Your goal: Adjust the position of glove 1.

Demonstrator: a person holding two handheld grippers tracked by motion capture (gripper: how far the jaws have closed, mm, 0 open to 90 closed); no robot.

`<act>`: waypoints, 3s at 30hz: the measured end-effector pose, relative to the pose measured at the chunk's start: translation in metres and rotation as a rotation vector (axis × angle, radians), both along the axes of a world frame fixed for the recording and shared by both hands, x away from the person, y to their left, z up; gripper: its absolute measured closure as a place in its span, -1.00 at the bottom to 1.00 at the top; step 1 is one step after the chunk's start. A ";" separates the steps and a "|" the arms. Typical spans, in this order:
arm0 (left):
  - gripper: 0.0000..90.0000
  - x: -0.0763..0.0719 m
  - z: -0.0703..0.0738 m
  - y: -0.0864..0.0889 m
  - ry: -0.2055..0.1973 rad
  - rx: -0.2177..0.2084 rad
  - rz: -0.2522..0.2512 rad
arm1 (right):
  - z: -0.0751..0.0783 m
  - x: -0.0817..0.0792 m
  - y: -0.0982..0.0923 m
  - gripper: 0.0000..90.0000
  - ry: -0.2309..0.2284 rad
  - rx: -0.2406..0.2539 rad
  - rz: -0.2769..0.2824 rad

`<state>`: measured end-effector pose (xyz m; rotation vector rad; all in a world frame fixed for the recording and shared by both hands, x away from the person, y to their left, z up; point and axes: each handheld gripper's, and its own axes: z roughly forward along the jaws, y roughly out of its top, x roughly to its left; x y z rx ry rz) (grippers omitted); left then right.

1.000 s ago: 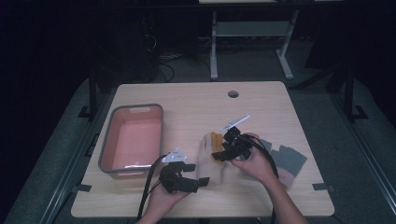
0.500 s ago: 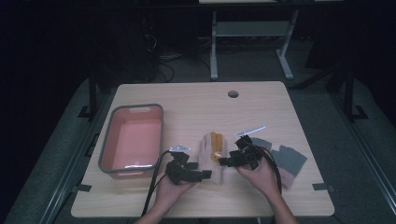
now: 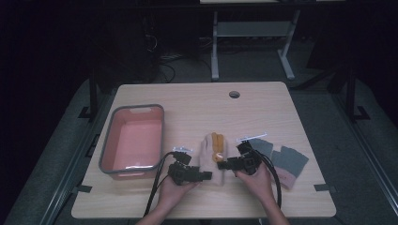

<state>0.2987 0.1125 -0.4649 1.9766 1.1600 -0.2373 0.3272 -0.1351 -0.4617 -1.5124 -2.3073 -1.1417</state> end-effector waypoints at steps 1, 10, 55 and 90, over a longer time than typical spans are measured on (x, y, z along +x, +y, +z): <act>-0.10 0.001 -0.001 0.000 0.013 -0.013 -0.002 | -0.002 0.000 0.000 -0.13 0.003 0.008 -0.002; 0.10 0.003 -0.002 -0.001 0.033 -0.018 -0.007 | -0.007 -0.004 0.002 0.00 0.015 0.074 -0.040; 0.44 0.010 0.000 -0.003 0.077 -0.102 -0.033 | -0.009 -0.015 0.000 0.83 0.067 0.222 -0.106; 0.45 0.020 0.048 0.006 0.003 -0.124 -0.084 | 0.037 -0.012 0.000 0.84 -0.020 0.274 -0.072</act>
